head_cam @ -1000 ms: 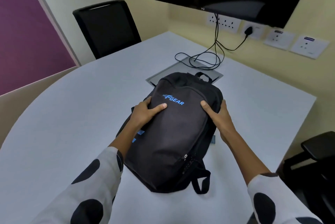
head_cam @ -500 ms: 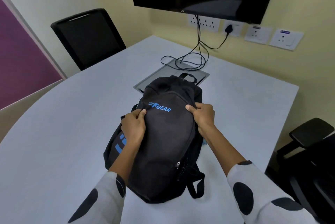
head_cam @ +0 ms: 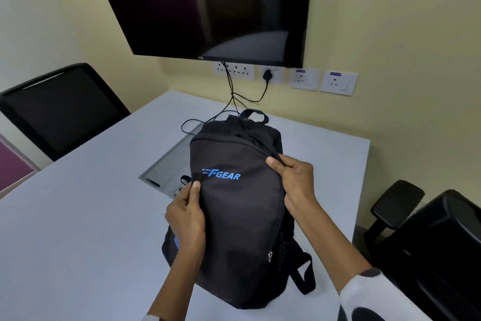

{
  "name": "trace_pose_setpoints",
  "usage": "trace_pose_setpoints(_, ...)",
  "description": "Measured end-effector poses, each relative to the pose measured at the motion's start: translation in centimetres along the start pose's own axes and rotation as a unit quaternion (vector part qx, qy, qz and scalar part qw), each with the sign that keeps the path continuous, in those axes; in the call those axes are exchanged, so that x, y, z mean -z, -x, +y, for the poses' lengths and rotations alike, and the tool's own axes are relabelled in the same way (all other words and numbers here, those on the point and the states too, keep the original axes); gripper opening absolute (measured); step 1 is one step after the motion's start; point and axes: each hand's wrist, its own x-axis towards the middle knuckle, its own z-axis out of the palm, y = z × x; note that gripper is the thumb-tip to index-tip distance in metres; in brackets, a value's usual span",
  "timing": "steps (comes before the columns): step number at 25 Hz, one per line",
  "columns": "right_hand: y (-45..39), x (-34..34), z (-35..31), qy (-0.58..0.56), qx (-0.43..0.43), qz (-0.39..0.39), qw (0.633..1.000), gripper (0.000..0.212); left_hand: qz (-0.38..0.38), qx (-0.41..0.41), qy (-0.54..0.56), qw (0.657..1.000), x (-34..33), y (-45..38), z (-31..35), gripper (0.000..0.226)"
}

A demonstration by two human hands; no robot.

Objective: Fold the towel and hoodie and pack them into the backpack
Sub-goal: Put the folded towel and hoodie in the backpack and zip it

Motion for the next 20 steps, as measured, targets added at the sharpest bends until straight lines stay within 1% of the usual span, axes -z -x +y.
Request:
trace_pose_setpoints(2, -2.7, 1.8, -2.3, -0.025, 0.027, 0.027, 0.999, 0.022, -0.032, 0.001, 0.034, 0.999, -4.3, -0.1, 0.9, 0.021)
trace_pose_setpoints(4, -5.9, 3.8, -4.5, -0.041, 0.054, 0.056, 0.996, 0.024, -0.069, 0.006, 0.073, 0.995, -9.3, -0.4, 2.0, 0.016)
trace_pose_setpoints(6, -9.0, 5.8, -6.3, -0.063, 0.074, 0.084, 0.992, 0.030, -0.091, 0.015, 0.109, 0.990, -14.2, -0.9, 2.7, 0.016)
trace_pose_setpoints(7, -10.5, 6.8, -7.0, -0.078, 0.084, 0.098, 0.989, 0.038, -0.100, 0.020, 0.122, 0.987, -16.6, -1.2, 3.0, 0.015)
trace_pose_setpoints(9, -13.7, 8.5, -8.5, -0.106, 0.114, 0.118, 0.981, 0.061, -0.118, 0.022, 0.138, 0.983, -21.9, -2.0, 3.6, 0.018)
trace_pose_setpoints(10, -15.4, 9.1, -9.3, -0.115, 0.131, 0.126, 0.977, 0.068, -0.126, 0.022, 0.146, 0.981, -24.4, -2.6, 4.1, 0.019)
trace_pose_setpoints(11, -17.2, 9.6, -10.1, -0.122, 0.146, 0.134, 0.973, 0.067, -0.134, 0.025, 0.155, 0.979, -27.0, -3.4, 4.5, 0.019)
trace_pose_setpoints(14, -22.6, 10.7, -12.4, -0.138, 0.186, 0.143, 0.962, 0.047, -0.156, 0.016, 0.183, 0.971, -33.7, -6.0, 6.1, 0.021)
trace_pose_setpoints(17, -26.6, 12.3, -13.2, -0.155, 0.211, 0.141, 0.955, 0.046, -0.180, -0.013, 0.179, 0.967, -38.0, -7.7, 6.7, 0.024)
trace_pose_setpoints(19, -28.2, 13.3, -11.9, -0.158, 0.205, 0.142, 0.955, 0.044, -0.190, -0.023, 0.157, 0.969, -39.6, -8.1, 5.5, 0.024)
trace_pose_setpoints(20, -28.6, 13.6, -10.8, -0.150, 0.198, 0.138, 0.959, 0.045, -0.189, -0.023, 0.138, 0.972, -40.0, -8.4, 4.6, 0.025)
